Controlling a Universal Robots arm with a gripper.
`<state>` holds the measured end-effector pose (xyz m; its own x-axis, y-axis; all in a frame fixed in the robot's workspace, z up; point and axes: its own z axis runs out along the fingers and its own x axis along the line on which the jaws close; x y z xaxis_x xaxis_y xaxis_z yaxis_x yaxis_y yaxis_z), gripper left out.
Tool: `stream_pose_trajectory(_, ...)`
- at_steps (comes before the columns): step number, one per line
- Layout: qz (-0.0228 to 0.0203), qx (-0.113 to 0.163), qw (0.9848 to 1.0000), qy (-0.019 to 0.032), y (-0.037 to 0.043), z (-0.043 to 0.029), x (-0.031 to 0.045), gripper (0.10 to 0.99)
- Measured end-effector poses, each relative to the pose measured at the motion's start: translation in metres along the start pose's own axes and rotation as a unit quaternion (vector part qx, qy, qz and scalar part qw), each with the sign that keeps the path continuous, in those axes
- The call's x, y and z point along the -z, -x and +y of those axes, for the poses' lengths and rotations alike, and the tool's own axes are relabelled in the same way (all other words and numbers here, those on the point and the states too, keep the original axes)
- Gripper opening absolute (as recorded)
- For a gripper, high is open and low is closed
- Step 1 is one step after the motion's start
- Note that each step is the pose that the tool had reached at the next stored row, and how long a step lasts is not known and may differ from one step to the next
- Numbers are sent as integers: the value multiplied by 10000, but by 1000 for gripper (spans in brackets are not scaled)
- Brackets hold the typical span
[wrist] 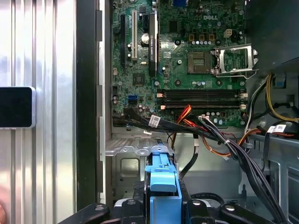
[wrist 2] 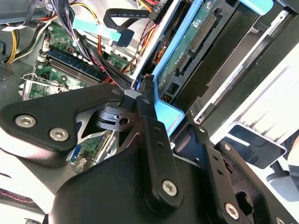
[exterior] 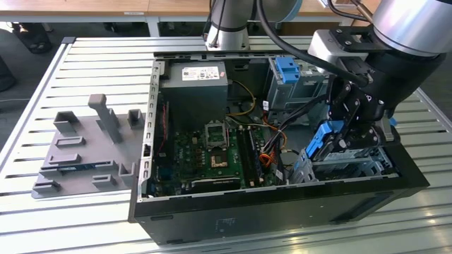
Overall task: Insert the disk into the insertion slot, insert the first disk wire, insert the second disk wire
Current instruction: 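Insert the disk into the insertion slot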
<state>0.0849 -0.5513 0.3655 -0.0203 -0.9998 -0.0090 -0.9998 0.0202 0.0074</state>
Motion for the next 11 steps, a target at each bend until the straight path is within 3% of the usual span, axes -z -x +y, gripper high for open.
stream_pose_trajectory(11, 1, 0, 10000, 0, 0, 0, -57, 365)
